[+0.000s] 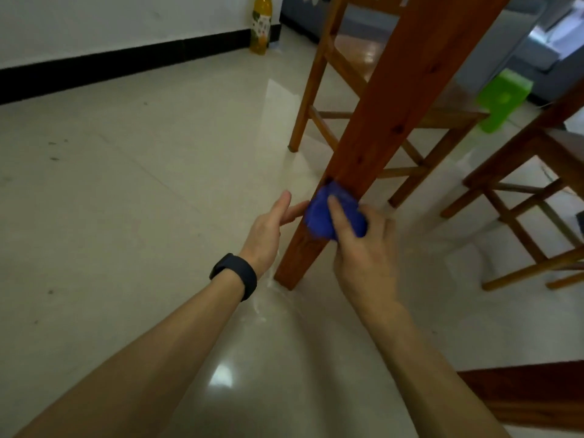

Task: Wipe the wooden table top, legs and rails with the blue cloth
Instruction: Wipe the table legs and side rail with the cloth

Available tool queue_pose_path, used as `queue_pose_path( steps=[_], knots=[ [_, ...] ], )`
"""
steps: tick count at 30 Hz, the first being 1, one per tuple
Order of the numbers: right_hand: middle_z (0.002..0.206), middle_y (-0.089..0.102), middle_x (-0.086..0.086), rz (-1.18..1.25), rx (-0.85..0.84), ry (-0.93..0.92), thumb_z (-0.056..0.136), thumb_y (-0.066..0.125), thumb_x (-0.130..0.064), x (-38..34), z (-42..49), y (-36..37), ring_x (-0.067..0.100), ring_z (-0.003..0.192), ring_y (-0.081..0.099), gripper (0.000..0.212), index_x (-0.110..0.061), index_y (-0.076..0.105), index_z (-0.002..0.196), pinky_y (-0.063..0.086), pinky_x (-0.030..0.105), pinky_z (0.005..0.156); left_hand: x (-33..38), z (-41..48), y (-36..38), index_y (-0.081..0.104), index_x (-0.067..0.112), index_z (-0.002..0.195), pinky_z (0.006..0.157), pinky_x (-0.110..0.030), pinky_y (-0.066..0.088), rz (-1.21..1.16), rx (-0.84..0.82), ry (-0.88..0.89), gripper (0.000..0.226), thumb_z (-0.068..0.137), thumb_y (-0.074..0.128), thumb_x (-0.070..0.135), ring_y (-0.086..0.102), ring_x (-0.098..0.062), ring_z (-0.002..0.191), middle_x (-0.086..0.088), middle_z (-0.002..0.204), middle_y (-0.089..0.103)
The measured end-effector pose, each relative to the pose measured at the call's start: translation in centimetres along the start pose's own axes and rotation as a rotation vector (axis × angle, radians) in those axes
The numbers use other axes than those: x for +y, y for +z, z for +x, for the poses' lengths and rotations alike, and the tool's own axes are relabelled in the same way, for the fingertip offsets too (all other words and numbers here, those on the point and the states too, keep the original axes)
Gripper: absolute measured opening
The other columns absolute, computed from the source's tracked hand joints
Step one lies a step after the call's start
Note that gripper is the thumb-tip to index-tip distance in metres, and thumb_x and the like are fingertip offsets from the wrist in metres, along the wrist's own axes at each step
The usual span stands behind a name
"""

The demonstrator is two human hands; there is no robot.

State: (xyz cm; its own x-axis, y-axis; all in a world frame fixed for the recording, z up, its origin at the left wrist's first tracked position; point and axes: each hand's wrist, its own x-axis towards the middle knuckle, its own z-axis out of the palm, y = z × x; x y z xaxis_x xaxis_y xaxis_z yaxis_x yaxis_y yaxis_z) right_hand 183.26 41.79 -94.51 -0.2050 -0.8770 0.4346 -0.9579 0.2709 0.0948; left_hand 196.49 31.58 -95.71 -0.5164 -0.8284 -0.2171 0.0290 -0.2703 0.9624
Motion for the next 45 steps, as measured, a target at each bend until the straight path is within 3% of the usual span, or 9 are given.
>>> queue_pose_path(
  steps=[4, 12, 18, 22, 26, 29, 33, 39, 45],
  knots=[
    [0.135, 0.04, 0.01, 0.08, -0.552, 0.068, 0.094, 0.053, -0.024, 0.3, -6.3, 4.8, 0.031, 0.116, 0.047, 0.063, -0.033, 0.026, 0.15, 0.051, 0.04, 0.087, -1.4, -0.2, 0.1, 0.06, 0.028, 0.134, 0.091, -0.01, 0.031, -0.002, -0.036, 0.064, 0.059, 0.102, 0.021, 0.058, 0.052, 0.01, 0.117, 0.019, 0.13, 0.061],
    [0.127, 0.036, 0.019, 0.143, 0.332, 0.098, 0.085, 0.066, -0.014, -0.8, 0.5, -1.3, 0.035, 0.106, 0.047, 0.073, -0.022, 0.031, 0.149, 0.046, 0.041, 0.085, -3.2, 0.1, -1.7, 0.059, 0.031, 0.135, 0.086, -0.004, 0.028, 0.051, -0.096, 0.087, 0.057, 0.101, 0.021, 0.057, 0.042, 0.033, 0.1, 0.025, 0.129, 0.056],
    [0.131, 0.045, 0.011, 0.033, -0.294, 0.031, 0.085, 0.066, -0.018, -1.4, -4.0, 2.8, 0.032, 0.109, 0.054, 0.075, -0.042, 0.027, 0.145, 0.054, 0.04, 0.075, -2.3, -0.1, -1.2, 0.057, 0.031, 0.125, 0.063, 0.008, 0.034, -0.038, -0.147, 0.067, 0.037, 0.105, 0.027, 0.041, 0.054, 0.029, 0.084, 0.029, 0.105, 0.058],
    [0.131, 0.044, 0.017, 0.131, 0.06, 0.017, 0.082, 0.072, -0.018, -1.7, -1.3, -2.2, 0.03, 0.107, 0.052, 0.076, -0.029, 0.035, 0.148, 0.045, 0.034, 0.083, -1.1, 0.4, -0.7, 0.059, 0.042, 0.119, 0.065, 0.002, 0.038, -0.057, -0.116, 0.097, 0.033, 0.105, 0.029, 0.045, 0.055, 0.025, 0.086, 0.028, 0.107, 0.061],
    [0.133, 0.033, 0.013, 0.048, 0.463, -0.085, 0.095, 0.054, -0.025, -2.1, 4.5, -8.2, 0.033, 0.114, 0.044, 0.05, -0.02, 0.044, 0.143, 0.038, 0.036, 0.094, -0.5, 0.6, -0.2, 0.058, 0.047, 0.118, 0.06, -0.001, 0.039, -0.051, -0.104, 0.082, 0.038, 0.103, 0.025, 0.055, 0.055, 0.025, 0.081, 0.03, 0.102, 0.06],
    [0.137, 0.034, 0.017, -0.065, 0.245, -0.04, 0.088, 0.056, -0.03, -2.2, 4.3, -6.6, 0.039, 0.119, 0.044, 0.056, -0.024, 0.047, 0.143, 0.043, 0.042, 0.094, -0.1, 0.9, -0.3, 0.063, 0.044, 0.115, 0.068, -0.007, 0.037, -0.089, -0.109, 0.054, 0.043, 0.101, 0.025, 0.058, 0.057, 0.017, 0.091, 0.027, 0.106, 0.062],
    [0.127, 0.038, 0.008, -0.129, -0.253, -0.082, 0.071, 0.078, -0.023, -3.2, -1.1, -0.9, 0.034, 0.104, 0.058, 0.066, -0.031, 0.053, 0.132, 0.058, 0.039, 0.06, 0.0, 1.0, -0.1, 0.067, 0.041, 0.111, 0.081, -0.015, 0.038, -0.161, -0.108, 0.024, 0.045, 0.1, 0.028, 0.06, 0.057, 0.003, 0.105, 0.021, 0.111, 0.065],
    [0.133, 0.037, 0.025, -0.104, 0.195, 0.078, 0.075, 0.071, -0.02, -2.9, 3.9, -7.3, 0.042, 0.109, 0.053, 0.076, -0.014, 0.042, 0.146, 0.052, 0.045, 0.08, -0.3, 1.4, 0.1, 0.066, 0.054, 0.101, 0.102, -0.035, 0.038, -0.147, -0.09, 0.048, 0.051, 0.085, 0.024, 0.079, 0.056, -0.01, 0.117, 0.011, 0.124, 0.064],
    [0.129, 0.042, 0.016, -0.275, -0.116, -0.1, 0.07, 0.081, -0.018, -2.3, 1.2, -4.7, 0.037, 0.106, 0.054, 0.08, -0.023, 0.047, 0.142, 0.056, 0.044, 0.067, 0.1, 1.1, 0.0, 0.066, 0.048, 0.107, 0.095, -0.03, 0.042, -0.154, -0.112, 0.038, 0.054, 0.084, 0.027, 0.077, 0.057, -0.005, 0.113, 0.014, 0.12, 0.065]
  ],
)
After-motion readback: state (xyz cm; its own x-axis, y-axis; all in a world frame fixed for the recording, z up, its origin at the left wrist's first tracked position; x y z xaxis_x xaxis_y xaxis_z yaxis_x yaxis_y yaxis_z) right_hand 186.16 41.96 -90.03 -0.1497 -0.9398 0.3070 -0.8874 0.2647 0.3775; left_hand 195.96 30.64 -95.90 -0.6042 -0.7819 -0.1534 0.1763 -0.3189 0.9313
